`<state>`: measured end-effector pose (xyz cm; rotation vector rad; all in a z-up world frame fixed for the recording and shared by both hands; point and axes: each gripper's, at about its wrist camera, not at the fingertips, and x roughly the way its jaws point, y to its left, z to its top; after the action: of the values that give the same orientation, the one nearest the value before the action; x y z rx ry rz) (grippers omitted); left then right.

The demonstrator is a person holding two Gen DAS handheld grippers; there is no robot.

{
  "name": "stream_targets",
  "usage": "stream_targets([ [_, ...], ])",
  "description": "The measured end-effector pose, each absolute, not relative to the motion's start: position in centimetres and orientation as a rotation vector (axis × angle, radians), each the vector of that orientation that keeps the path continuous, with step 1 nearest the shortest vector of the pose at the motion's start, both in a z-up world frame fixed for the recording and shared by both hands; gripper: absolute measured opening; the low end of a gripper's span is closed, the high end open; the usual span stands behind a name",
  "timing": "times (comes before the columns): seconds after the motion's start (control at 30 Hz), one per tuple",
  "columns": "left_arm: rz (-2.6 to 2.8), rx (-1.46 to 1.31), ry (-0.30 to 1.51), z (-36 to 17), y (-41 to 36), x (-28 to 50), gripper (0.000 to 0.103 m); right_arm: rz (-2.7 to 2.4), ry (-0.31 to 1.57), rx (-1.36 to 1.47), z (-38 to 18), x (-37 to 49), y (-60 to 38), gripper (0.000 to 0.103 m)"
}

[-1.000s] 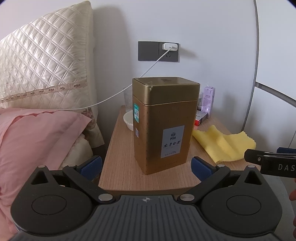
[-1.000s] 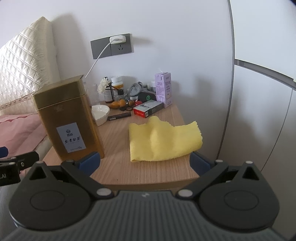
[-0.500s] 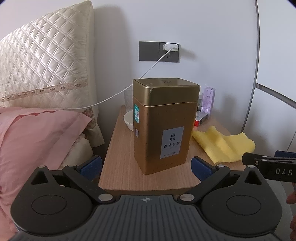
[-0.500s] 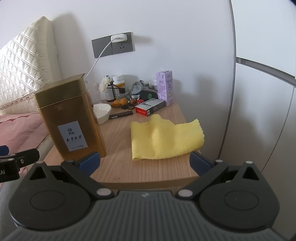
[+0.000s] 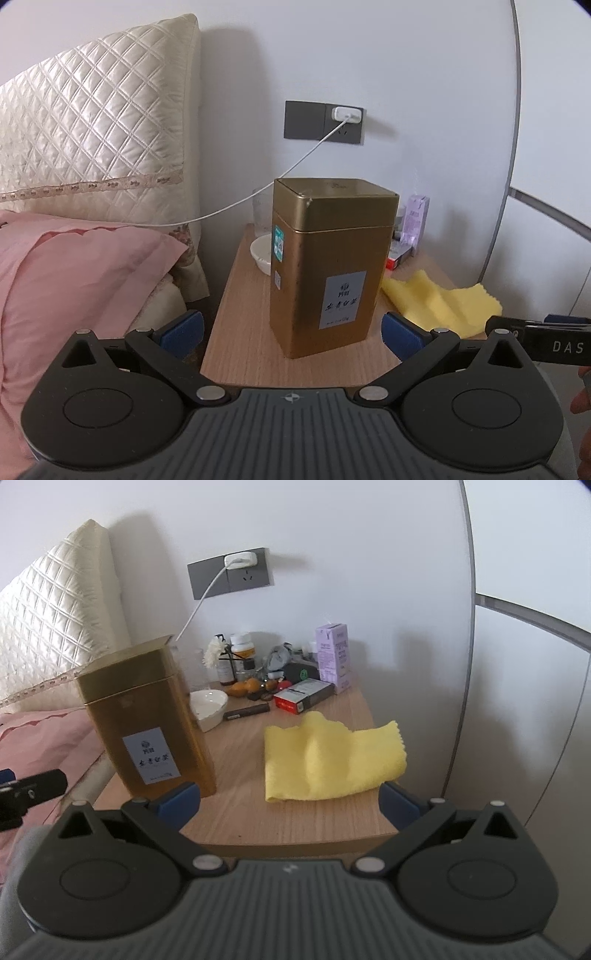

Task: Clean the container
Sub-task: 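Move both tools toward the nightstand with the gold tin and yellow cloth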

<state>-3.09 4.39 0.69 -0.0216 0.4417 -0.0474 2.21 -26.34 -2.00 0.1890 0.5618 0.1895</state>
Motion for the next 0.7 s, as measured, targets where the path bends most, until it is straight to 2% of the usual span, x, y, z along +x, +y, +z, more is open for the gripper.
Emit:
stream_targets([
  [0.5, -0.065, -0.049, 0.419, -0.1, 6.1, -2.6, 0.103, 0.203, 0.526, 0.211, -2.0, 3.2, -26.4, 0.103],
  [0.7, -0.122, -0.086, 0.357, 0.4, 6.9, -3.4, 0.103, 0.227, 0.533, 0.211, -2.0, 3.6, -26.3, 0.103],
])
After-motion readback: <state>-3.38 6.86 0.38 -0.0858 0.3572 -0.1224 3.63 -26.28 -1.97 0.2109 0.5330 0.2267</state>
